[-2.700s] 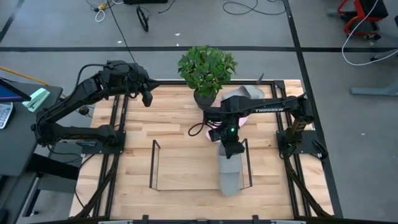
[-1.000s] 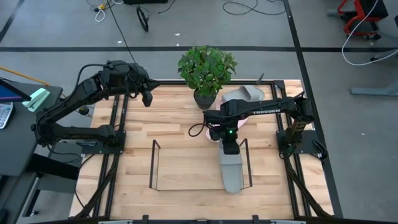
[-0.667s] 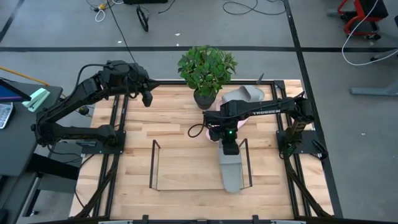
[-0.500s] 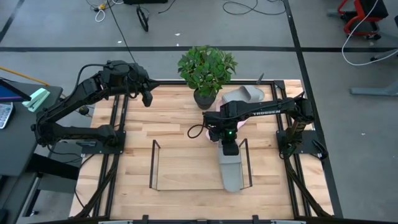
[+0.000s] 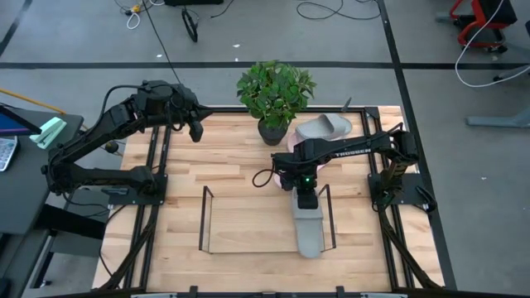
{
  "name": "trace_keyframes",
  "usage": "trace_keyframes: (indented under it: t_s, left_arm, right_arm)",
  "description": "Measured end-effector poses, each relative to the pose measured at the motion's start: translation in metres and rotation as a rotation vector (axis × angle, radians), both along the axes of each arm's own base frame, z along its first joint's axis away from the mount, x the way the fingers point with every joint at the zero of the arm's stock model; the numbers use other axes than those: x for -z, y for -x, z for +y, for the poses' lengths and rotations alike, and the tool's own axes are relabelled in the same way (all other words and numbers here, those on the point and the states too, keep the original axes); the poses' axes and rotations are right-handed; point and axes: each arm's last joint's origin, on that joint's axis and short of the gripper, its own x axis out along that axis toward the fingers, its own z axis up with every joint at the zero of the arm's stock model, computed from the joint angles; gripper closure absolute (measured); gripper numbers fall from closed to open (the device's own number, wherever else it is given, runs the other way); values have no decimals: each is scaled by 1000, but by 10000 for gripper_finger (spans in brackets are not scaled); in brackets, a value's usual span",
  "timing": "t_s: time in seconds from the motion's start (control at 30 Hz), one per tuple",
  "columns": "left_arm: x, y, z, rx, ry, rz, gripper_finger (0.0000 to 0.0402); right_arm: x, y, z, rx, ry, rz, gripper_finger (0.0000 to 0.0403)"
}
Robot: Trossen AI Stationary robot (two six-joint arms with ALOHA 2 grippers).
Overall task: Pick and place slides into the shelf
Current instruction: Put the bottom gray slide on the shelf
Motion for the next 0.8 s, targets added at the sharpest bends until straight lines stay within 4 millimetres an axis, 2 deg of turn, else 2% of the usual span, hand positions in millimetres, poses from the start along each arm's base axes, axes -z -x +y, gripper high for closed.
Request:
trace_keyframes:
  t_s: [0.17,0.33,0.67,0.8]
  left_arm:
    - [0,0,0,0,0,0,385]
    - [0,0,0,0,1,-1,377]
    - [0,0,0,-1,1,-1,374]
    - [0,0,0,-1,1,-1,382]
  right_arm:
    - [0,0,0,10,1,0,398]
    - [0,0,0,16,1,3,375]
    - [0,2,0,17,3,31,284]
    - [-7,6,-1,20,28,13,253]
